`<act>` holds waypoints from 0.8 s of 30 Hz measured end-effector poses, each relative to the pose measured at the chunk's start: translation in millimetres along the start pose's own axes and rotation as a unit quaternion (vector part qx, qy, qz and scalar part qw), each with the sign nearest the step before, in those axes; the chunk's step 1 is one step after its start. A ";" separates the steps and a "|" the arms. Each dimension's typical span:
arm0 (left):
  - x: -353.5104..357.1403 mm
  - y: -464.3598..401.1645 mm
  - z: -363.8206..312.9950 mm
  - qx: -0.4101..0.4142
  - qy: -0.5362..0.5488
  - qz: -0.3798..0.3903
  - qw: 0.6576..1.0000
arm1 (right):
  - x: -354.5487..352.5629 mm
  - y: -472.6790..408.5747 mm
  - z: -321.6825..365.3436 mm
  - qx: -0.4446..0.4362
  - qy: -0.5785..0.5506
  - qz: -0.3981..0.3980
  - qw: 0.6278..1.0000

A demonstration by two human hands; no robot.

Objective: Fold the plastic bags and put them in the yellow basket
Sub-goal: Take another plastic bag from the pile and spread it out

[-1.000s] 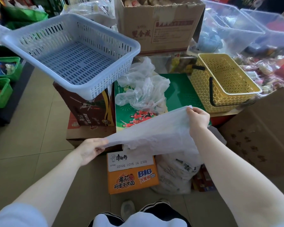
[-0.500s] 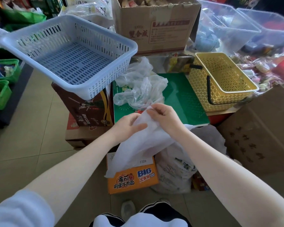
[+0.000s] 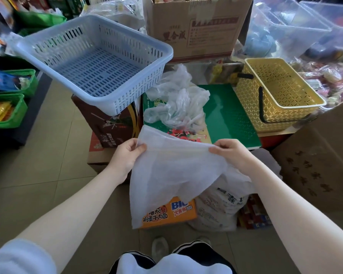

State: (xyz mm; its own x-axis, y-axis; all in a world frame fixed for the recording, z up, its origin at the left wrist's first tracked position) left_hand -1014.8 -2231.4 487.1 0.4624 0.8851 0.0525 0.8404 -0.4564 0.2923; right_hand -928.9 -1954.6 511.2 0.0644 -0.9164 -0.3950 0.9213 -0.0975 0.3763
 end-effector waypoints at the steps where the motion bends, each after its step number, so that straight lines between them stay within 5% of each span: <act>1: -2.1 0.6 4.8 -0.008 -0.012 -0.014 1.000 | 0.5 -0.7 0.7 -0.006 -0.038 -0.015 0.999; 5: -15.3 -2.1 22.5 -0.086 -0.105 -0.101 0.986 | 10.9 -1.5 11.3 -0.024 -0.153 -0.069 0.986; 7: -17.5 -4.5 18.4 -0.068 -0.262 -0.140 0.952 | 15.9 -2.0 23.2 -0.039 -0.138 -0.085 0.986; 9: -4.5 -7.2 -0.8 0.043 -0.373 -0.098 0.922 | 22.0 -1.9 36.8 -0.053 -0.081 -0.067 0.993; 12: 36.9 -7.0 -34.9 0.155 -0.397 0.052 0.903 | 32.2 0.0 53.5 -0.066 -0.033 -0.010 0.997; 15: 67.5 -5.3 -44.6 0.175 -0.345 0.154 0.909 | 29.2 2.7 57.4 -0.085 -0.057 -0.023 0.994; 20: 61.7 4.1 -41.9 0.169 -0.128 0.099 0.972 | 12.8 11.6 22.0 -0.058 0.007 0.102 0.993; 24: 27.6 5.0 -27.5 0.108 -0.045 0.025 0.993 | 8.7 5.8 -15.3 -0.028 0.075 0.075 0.994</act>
State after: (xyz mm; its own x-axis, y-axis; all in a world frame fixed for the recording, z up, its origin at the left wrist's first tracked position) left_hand -1005.6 -2206.7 516.3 0.5206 0.8534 -0.0267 0.8521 -0.5173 0.0801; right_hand -917.2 -1957.2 497.1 0.2544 -0.8504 -0.4605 0.9171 0.0611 0.3939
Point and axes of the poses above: each hand's wrist, its own y-axis away from the middle knuckle, its own x-axis out of the palm, z = x × y, the point moved 1 cm from there along -y, towards the middle knuckle, and after that the axes turned 10 degrees about z, right-handed, at the moved point
